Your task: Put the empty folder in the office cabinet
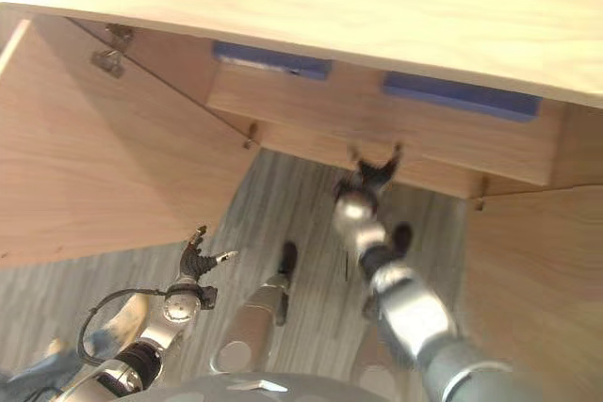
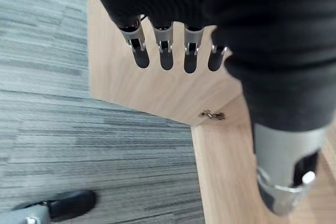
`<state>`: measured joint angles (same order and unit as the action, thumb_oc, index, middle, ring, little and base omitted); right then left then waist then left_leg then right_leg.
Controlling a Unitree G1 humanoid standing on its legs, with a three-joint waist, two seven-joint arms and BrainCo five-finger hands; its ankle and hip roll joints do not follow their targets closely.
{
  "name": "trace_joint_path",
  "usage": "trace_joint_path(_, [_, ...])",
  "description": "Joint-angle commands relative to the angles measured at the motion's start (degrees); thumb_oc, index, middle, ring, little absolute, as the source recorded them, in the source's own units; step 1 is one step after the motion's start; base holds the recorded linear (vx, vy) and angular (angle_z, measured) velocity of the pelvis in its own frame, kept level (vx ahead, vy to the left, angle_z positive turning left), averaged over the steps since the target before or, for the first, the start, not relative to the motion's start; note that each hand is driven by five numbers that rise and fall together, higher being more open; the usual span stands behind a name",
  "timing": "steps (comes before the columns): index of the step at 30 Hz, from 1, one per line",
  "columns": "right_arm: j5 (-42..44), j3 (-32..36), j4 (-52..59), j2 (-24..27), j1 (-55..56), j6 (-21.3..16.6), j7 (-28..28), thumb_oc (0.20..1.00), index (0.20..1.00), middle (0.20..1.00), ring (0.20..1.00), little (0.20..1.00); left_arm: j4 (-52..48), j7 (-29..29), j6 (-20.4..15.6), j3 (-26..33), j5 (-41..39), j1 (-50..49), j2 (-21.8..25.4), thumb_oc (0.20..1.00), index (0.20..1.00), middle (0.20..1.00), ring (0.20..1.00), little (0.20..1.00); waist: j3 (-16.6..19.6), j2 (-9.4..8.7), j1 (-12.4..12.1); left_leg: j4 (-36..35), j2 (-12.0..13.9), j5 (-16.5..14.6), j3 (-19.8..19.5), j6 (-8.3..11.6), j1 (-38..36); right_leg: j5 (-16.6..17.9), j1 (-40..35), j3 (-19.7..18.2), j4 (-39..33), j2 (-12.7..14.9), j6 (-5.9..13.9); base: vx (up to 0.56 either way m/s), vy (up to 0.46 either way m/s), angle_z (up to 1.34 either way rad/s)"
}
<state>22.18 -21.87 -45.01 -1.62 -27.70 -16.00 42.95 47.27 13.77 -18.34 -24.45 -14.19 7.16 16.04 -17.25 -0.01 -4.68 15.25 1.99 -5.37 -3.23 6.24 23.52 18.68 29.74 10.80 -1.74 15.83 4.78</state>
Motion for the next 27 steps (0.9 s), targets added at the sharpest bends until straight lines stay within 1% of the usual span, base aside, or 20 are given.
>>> trace_joint_path(1, [-12.6,0.8,3.8,7.4,-2.0,-3.7,-3.5,1.000,1.000,1.000,1.000,1.000,1.3,1.9,-2.7,2.6,2.9,0.0,4.1,1.000,1.000,1.000,1.000,1.000,-4.6,0.48,-0.5,1.0,1.7,-8.4,1.8,0.40,-9.1,-1.4,-3.5,-3.4,-1.0,4.2,7.10,-0.01,0.083,-0.34])
trace_joint_path(2, [-14.3,0.0,6.9,8.9,2.3,-4.2,-5.8,1.000,1.000,1.000,1.000,1.000,1.5,1.4,-3.1,3.5,3.0,-0.4,4.1,1.000,1.000,1.000,1.000,1.000,-4.5,-0.48,0.4,1.8,1.5,-9.0,2.0,0.13,-9.7,-1.1,-4.3,-3.6,-1.1,4.6,7.32,-0.02,0.112,-0.24])
trace_joint_path(4, [-18.3,-0.6,12.4,14.6,9.9,-5.0,-10.4,1.000,1.000,1.000,1.000,1.000,1.6,0.1,-4.0,5.6,2.8,-1.5,4.6,1.000,1.000,1.000,1.000,1.000,-4.1,-2.14,2.2,3.5,1.0,-10.3,2.6,-0.32,-11.0,-0.5,-5.9,-3.9,-1.4,5.5,7.95,-0.01,0.143,-0.15])
trace_joint_path(5, [-19.5,0.1,14.3,17.1,13.4,-5.8,-12.8,1.000,1.000,1.000,1.000,1.000,1.4,-1.6,-4.5,6.7,1.8,-2.0,4.8,1.000,1.000,1.000,1.000,1.000,-3.7,-2.67,3.2,4.1,1.0,-11.2,2.8,-0.56,-12.1,0.0,-7.1,-4.0,-1.9,5.7,8.34,-0.01,0.161,-0.14])
trace_joint_path(6, [-19.3,1.4,15.4,17.7,16.3,-6.1,-14.0,1.000,1.000,1.000,1.000,1.000,1.2,-2.8,-4.8,7.4,1.0,-2.3,5.2,1.000,1.000,1.000,1.000,1.000,-3.3,-3.66,4.2,4.5,-0.1,-11.1,2.9,-1.04,-12.2,0.5,-7.4,-4.2,-2.1,6.7,8.66,-0.02,0.193,-0.11])
trace_joint_path(7, [-18.7,2.4,16.2,18.7,18.3,-6.3,-15.6,1.000,1.000,1.000,1.000,1.000,1.6,-4.6,-5.2,7.9,-0.2,-2.6,5.4,1.000,1.000,1.000,1.000,1.000,-2.9,-4.23,5.2,5.1,-0.6,-11.7,3.3,-1.31,-12.8,1.2,-7.7,-4.5,-2.3,7.0,8.92,-0.02,0.193,-0.06])
trace_joint_path(10, [-23.4,5.0,20.6,22.9,24.2,-6.6,-18.5,1.000,1.000,1.000,1.000,1.000,1.7,-9.0,-4.8,9.9,-1.9,-4.2,6.6,1.000,1.000,1.000,1.000,1.000,-1.2,-4.77,7.1,5.6,-1.8,-12.5,4.8,-2.67,-14.7,2.7,-8.7,-4.5,-3.0,7.2,9.58,0.00,0.211,-0.12])
trace_joint_path(12, [-27.3,6.1,20.7,25.0,26.0,-6.1,-18.7,1.000,1.000,1.000,1.000,1.000,0.7,-11.4,-5.0,10.3,-2.2,-5.8,7.1,1.000,1.000,1.000,1.000,1.000,0.0,-4.50,8.2,3.8,-2.2,-11.7,6.1,-3.45,-16.8,3.7,-9.0,-3.8,-3.0,7.4,9.98,-0.01,0.176,-0.48])
trace_joint_path(13, [-27.3,6.1,20.7,24.9,26.0,-6.1,-18.7,1.000,1.000,1.000,1.000,1.000,0.6,-11.4,-4.9,10.4,-2.2,-5.8,7.2,1.000,1.000,1.000,1.000,1.000,0.1,-4.92,8.5,3.4,-2.7,-11.2,6.0,-3.52,-16.8,3.8,-8.9,-3.9,-3.1,7.9,10.04,0.00,0.162,-0.46])
trace_joint_path(14, [-31.1,7.1,19.6,26.0,27.2,-5.8,-18.2,1.000,1.000,1.000,1.000,1.000,0.3,-13.0,-5.0,11.0,-3.0,-7.2,7.0,1.000,1.000,1.000,1.000,1.000,0.5,-4.34,9.8,1.1,-2.3,-9.8,7.5,-3.93,-18.9,5.4,-9.0,-2.9,-2.2,7.6,10.22,0.00,0.144,-0.44])
trace_joint_path(15, [-32.4,7.3,18.9,26.4,28.2,-5.7,-18.0,1.000,1.000,1.000,1.000,1.000,-0.4,-14.0,-4.7,11.1,-3.6,-8.1,6.8,1.000,1.000,1.000,1.000,1.000,0.3,-3.47,10.1,-0.3,-1.5,-9.1,8.1,-4.12,-20.2,5.0,-9.9,-2.1,-1.6,6.9,10.22,-0.02,0.212,-0.28])
trace_joint_path(16, [-32.7,8.4,18.2,26.5,29.1,-5.8,-17.8,1.000,1.000,1.000,1.000,1.000,-0.9,-14.6,-4.6,11.3,-4.3,-8.8,6.8,1.000,1.000,1.000,1.000,1.000,0.5,-3.12,10.5,-1.7,-1.6,-7.9,8.8,-4.57,-20.8,4.1,-10.3,-2.0,0.2,6.5,10.08,-0.07,0.179,-0.11])
trace_joint_path(19, [-34.6,11.6,15.8,25.6,32.1,-5.6,-14.3,1.000,1.000,1.000,1.000,1.000,-1.3,-15.9,-4.3,11.6,-5.3,-11.4,6.3,1.000,1.000,1.000,1.000,1.000,2.2,-1.96,10.7,-6.7,-1.9,-4.9,11.6,-5.70,-22.4,-0.4,-12.7,-2.2,5.2,4.9,8.98,-0.13,0.168,-0.50])
trace_joint_path(20, [-34.6,11.6,15.8,25.6,32.1,-5.6,-14.3,1.000,1.000,1.000,1.000,1.000,-1.3,-15.9,-4.3,11.6,-5.3,-11.4,6.3,1.000,1.000,1.000,1.000,1.000,2.2,-1.96,10.7,-6.7,-1.9,-4.9,11.6,-5.70,-22.4,-0.4,-12.7,-2.2,5.2,4.9,8.98,-0.09,0.091,-0.34])
trace_joint_path(21, [-35.1,12.4,14.9,24.7,33.0,-5.7,-13.2,1.000,1.000,1.000,1.000,1.000,-1.4,-16.2,-4.1,11.8,-5.5,-12.5,6.3,1.000,1.000,1.000,1.000,1.000,3.4,-1.92,10.7,-8.4,-2.3,-3.9,12.1,-5.88,-22.8,-1.6,-13.5,-2.7,6.3,4.4,8.71,-0.06,0.110,-0.50])
trace_joint_path(22, [-35.0,14.3,12.8,22.9,34.7,-5.8,-11.4,1.000,1.000,1.000,1.000,1.000,-1.8,-16.7,-3.7,12.2,-5.3,-14.9,6.3,1.000,1.000,1.000,1.000,1.000,5.0,-1.14,10.1,-10.0,-2.2,-2.6,13.7,-6.46,-23.1,-4.6,-16.2,-3.3,9.2,2.4,8.32,-0.09,0.128,-0.68])
trace_joint_path(23, [-33.8,15.3,11.4,21.6,35.0,-5.9,-10.8,1.000,1.000,1.000,1.000,1.000,-1.6,-17.1,-3.5,12.3,-5.3,-15.6,6.2,1.000,1.000,1.000,1.000,1.000,5.9,-1.04,9.8,-10.8,-2.2,-1.8,14.6,-6.53,-23.0,-5.6,-17.7,-3.2,9.9,1.9,8.14,-0.07,0.089,-0.78])
trace_joint_path(24, [-33.8,15.3,11.4,21.6,35.0,-5.9,-10.8,1.000,1.000,1.000,1.000,1.000,-1.6,-17.1,-3.5,12.3,-5.3,-15.6,6.2,1.000,1.000,1.000,1.000,1.000,6.0,-1.20,9.8,-11.0,-2.3,-1.4,14.6,-6.54,-22.9,-5.4,-17.5,-3.2,9.8,2.0,8.11,-0.09,0.045,-0.83])
trace_joint_path(25, [-32.1,16.3,8.8,19.8,35.5,-6.0,-9.9,1.000,1.000,1.000,1.000,1.000,-1.4,-17.3,-3.2,12.6,-5.3,-17.4,6.1,1.000,1.000,1.000,1.000,1.000,7.6,-0.33,8.9,-12.5,-1.5,0.0,16.5,-6.76,-22.9,-7.6,-19.4,-2.7,12.8,0.9,7.57,-0.09,0.020,-0.88])
trace_joint_path(27, [-29.7,17.7,6.9,17.8,35.5,-6.0,-9.0,1.000,1.000,1.000,1.000,1.000,-0.8,-17.5,-2.8,12.9,-5.6,-18.9,5.8,1.000,1.000,1.000,1.000,1.000,9.4,-0.05,7.8,-14.0,-1.0,1.4,18.3,-6.66,-22.8,-9.1,-21.8,-1.5,13.8,0.8,7.17,-0.07,-0.009,-0.64])
